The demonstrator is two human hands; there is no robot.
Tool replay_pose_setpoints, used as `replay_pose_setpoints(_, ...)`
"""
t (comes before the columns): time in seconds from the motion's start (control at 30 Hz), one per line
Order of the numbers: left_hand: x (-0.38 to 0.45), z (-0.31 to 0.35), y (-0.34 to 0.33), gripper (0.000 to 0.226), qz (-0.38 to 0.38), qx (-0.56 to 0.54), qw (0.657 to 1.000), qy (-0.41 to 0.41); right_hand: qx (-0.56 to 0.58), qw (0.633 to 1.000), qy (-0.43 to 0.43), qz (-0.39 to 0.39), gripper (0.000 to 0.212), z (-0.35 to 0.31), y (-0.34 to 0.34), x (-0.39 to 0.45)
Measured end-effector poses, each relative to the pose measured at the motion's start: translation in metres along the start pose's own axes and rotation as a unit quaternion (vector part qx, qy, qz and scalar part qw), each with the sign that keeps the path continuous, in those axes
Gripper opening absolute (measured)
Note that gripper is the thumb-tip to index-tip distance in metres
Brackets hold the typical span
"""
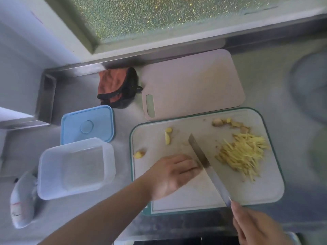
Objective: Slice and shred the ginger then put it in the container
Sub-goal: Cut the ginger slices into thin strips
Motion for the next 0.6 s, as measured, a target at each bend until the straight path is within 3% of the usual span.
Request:
replay_pose_setpoints(0.03,0.001,0.002,-0.004,0.017,0.004,-0.007,1.000,0.018,-0.006,0.998,-0.060,-0.018,0.087,0.005,0.007,0.000)
replay_pose_setpoints(0.07,0.004,0.005,-0.004,0.018,0.016,-0.008,0.999,0.037,-0.084,0.985,-0.142,-0.039,0.094,0.007,0.016,0.000)
replay_pose_setpoints(0.13,0.006,0.012,-0.011,0.020,0.013,0.001,0.999,0.051,-0.208,0.953,-0.219,-0.027,0.090,0.017,0.040,-0.014)
replay_pose_setpoints(0.23,-0.005,0.006,-0.008,0.012,0.023,-0.011,0.998,0.065,-0.239,0.942,-0.235,-0.021,0.058,0.006,0.030,-0.016)
replay_pose_setpoints(0.3,-0.009,0.009,-0.010,0.019,0.017,-0.005,0.997,0.074,-0.236,0.939,-0.250,-0.025,0.044,0.001,0.022,-0.019)
replay_pose_setpoints(0.5,-0.002,0.011,-0.013,0.023,0.012,-0.001,0.996,0.092,-0.249,0.932,-0.255,-0.069,0.057,-0.009,0.027,-0.017)
replay_pose_setpoints(0.6,0.005,0.017,-0.014,0.020,0.025,-0.004,0.994,0.107,-0.257,0.930,-0.255,-0.071,0.037,-0.017,0.034,-0.008)
Point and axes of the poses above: each hand's wrist, its own x-axis towards the middle knuckle, its own y-axis out of the back of the hand, z = x × y, the point moved 2 cm from there along x, towards the middle knuckle, and after that the axes turned 12 degrees about -z, right-handed, at the moved point
